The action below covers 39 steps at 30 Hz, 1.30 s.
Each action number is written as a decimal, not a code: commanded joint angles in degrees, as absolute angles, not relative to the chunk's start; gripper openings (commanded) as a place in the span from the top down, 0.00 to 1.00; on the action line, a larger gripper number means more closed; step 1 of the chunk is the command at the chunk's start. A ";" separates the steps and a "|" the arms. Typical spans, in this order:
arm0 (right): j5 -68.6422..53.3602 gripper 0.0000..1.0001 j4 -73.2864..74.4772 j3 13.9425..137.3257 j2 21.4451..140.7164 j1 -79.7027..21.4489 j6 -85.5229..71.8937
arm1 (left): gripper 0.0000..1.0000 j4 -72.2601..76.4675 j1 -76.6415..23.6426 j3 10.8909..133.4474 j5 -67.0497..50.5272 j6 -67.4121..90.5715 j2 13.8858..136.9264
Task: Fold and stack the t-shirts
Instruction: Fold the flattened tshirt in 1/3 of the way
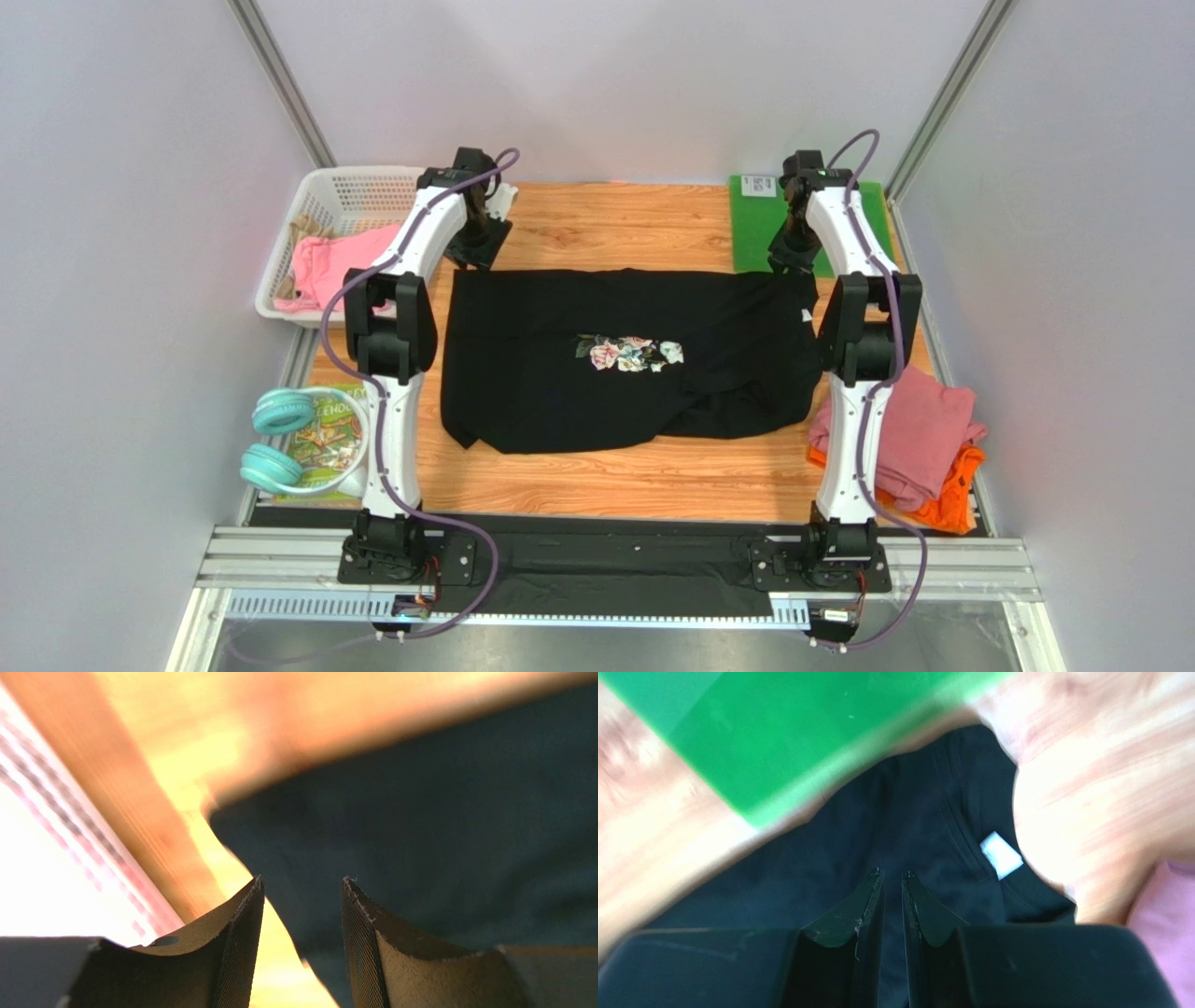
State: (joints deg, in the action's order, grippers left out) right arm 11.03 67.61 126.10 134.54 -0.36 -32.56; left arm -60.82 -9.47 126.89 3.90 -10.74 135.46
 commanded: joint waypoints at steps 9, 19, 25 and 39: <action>1.41 0.78 60.47 106.00 114.16 -4.92 -32.52 | 0.48 -60.99 -18.37 104.94 -7.47 -7.92 114.86; 1.76 0.79 58.62 109.50 121.89 -7.47 -31.73 | 0.49 -63.54 -14.95 115.82 -5.71 -5.19 129.88; 3.77 0.79 60.20 118.03 129.37 -7.56 -31.20 | 0.49 -63.37 -14.15 116.02 -2.99 -5.89 133.33; 6.07 0.80 64.25 123.58 140.10 -2.82 -30.94 | 0.49 -61.79 -9.58 114.09 -0.18 -7.73 135.88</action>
State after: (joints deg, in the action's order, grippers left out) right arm 5.37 62.72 125.40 140.42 -5.37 -31.48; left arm -62.37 -11.92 114.39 -2.37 -6.76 134.47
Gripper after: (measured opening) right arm 0.203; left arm 0.513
